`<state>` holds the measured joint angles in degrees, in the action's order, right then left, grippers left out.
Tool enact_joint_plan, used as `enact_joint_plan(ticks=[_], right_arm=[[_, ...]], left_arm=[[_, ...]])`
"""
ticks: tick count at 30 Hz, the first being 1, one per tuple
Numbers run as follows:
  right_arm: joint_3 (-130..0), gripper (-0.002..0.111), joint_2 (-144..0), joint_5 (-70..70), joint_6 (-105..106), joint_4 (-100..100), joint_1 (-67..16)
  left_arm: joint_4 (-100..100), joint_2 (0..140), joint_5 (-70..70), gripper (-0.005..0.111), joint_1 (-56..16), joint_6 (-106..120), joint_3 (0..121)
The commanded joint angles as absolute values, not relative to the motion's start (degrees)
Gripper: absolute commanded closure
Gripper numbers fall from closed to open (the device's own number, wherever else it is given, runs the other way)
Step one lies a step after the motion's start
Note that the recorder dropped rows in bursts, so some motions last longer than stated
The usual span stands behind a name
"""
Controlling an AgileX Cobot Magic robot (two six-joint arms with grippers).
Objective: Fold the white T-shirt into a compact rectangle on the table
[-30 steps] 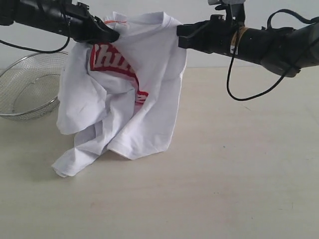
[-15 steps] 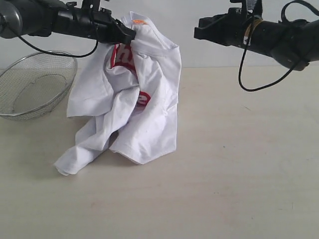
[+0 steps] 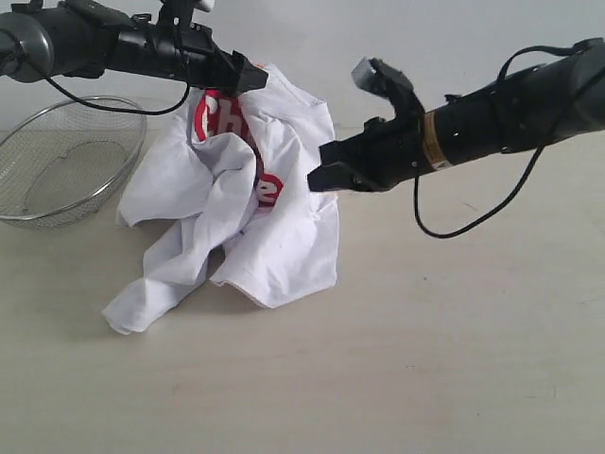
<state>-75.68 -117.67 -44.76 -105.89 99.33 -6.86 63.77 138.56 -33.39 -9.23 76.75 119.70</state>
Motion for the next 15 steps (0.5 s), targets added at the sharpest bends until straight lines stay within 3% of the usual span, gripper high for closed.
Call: enact_joint_plan(ticks=[1,9,12,15], right_arm=[[-74.6,0.107,-120.7,-42.9,-107.7,99.9,-10.6],[-74.6,0.107,-121.9,-42.9,-110.0,99.9,-10.3],[-74.6,0.107,-124.1,-43.1,-110.4,99.9,-10.3],[-74.6,0.107,-126.1,-43.2,-110.6,99.9,-10.3]], left_arm=[[62.7,136.5,-34.7,0.035,-9.4,75.7,120.0],[51.4,129.4,-38.9,0.036,-9.2,67.3,120.0],[48.5,126.5,-44.4,0.055,-9.2,65.7,120.0],[48.4,125.1,-51.3,0.086,-9.2,64.9,120.0]])
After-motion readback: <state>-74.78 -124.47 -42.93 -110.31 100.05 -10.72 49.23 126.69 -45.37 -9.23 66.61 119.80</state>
